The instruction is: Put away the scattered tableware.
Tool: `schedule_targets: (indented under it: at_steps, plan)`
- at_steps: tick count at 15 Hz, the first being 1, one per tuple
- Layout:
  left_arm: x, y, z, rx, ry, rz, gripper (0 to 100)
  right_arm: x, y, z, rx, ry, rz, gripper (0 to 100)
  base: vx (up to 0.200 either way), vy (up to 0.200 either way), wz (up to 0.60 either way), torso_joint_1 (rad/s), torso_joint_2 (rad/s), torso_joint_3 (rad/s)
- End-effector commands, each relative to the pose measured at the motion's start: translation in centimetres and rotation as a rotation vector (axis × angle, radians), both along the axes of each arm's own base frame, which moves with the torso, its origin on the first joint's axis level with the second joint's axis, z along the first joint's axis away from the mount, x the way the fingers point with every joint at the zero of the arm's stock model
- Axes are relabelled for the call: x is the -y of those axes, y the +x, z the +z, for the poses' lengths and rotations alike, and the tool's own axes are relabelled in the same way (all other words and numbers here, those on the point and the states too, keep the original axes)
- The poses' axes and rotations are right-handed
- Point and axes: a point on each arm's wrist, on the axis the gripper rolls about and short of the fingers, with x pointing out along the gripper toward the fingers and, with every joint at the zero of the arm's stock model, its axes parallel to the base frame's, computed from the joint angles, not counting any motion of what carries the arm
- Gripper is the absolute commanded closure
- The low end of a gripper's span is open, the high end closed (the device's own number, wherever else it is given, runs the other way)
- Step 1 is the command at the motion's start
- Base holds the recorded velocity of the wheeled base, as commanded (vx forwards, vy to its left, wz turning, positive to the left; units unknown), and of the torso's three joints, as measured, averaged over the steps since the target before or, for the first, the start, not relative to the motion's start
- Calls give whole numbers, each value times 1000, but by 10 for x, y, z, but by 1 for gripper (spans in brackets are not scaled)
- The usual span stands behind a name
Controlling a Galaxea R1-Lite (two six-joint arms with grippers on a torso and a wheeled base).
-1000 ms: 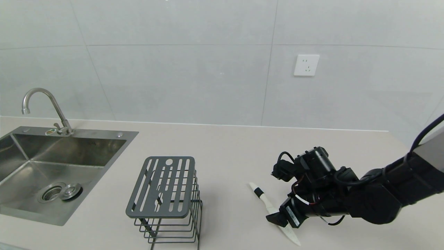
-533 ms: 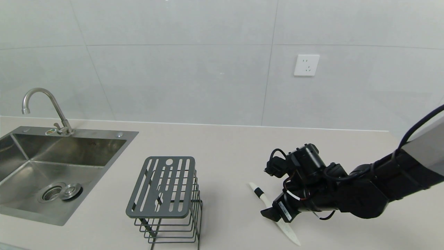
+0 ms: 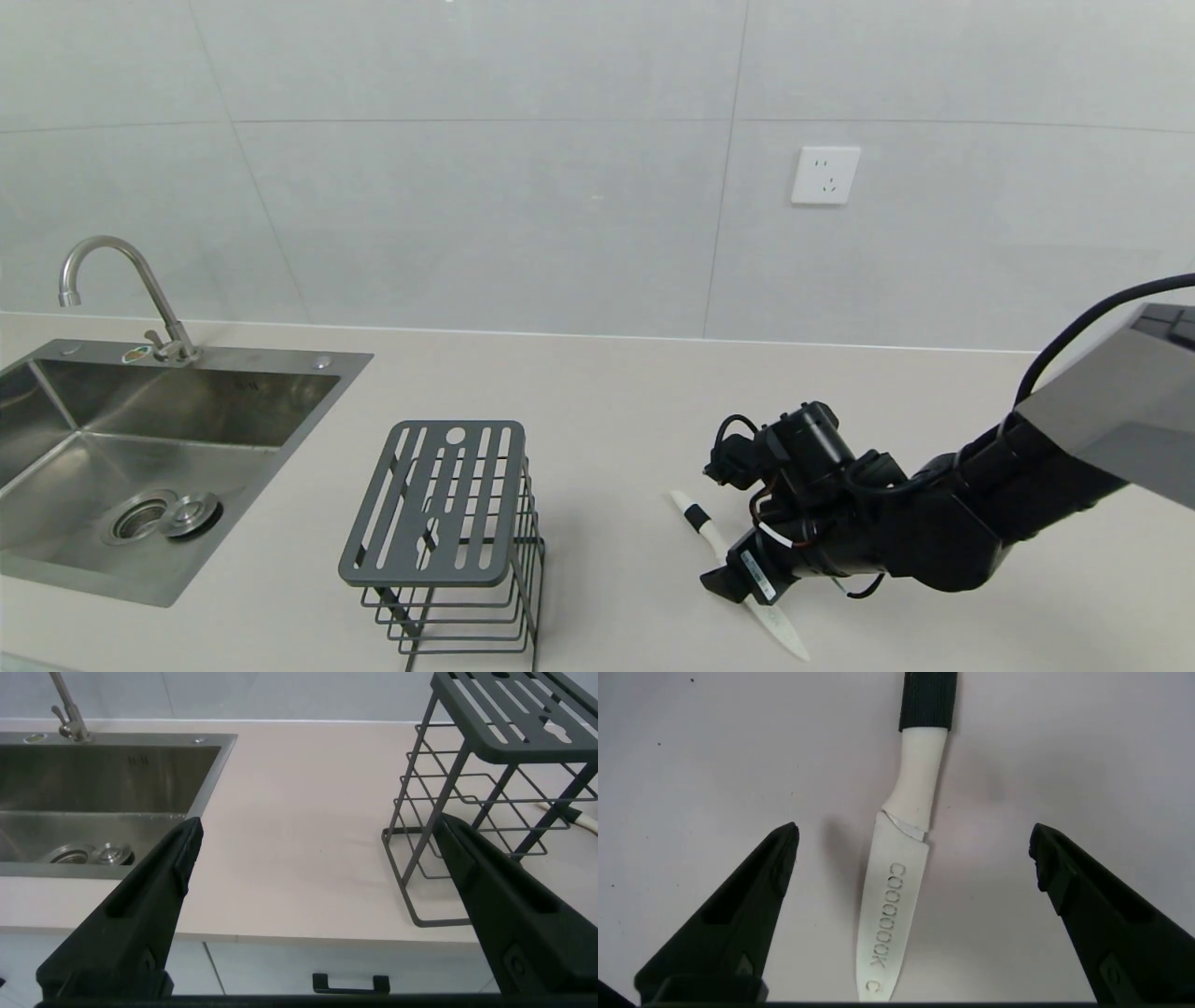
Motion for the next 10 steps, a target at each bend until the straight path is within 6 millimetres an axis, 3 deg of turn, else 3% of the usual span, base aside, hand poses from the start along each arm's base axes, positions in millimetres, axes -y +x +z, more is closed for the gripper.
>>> schedule_targets:
  at_steps: [1,10]
  plan:
    - [0,0,0,-1,0,0,0,-1,1,-4,-12,-1,-9,0,0,0,0,0,0,0]
    - [0,0,0,-1,0,0,0,-4,0,-15,-39,-16,-7,0,0,0,0,0,0,0]
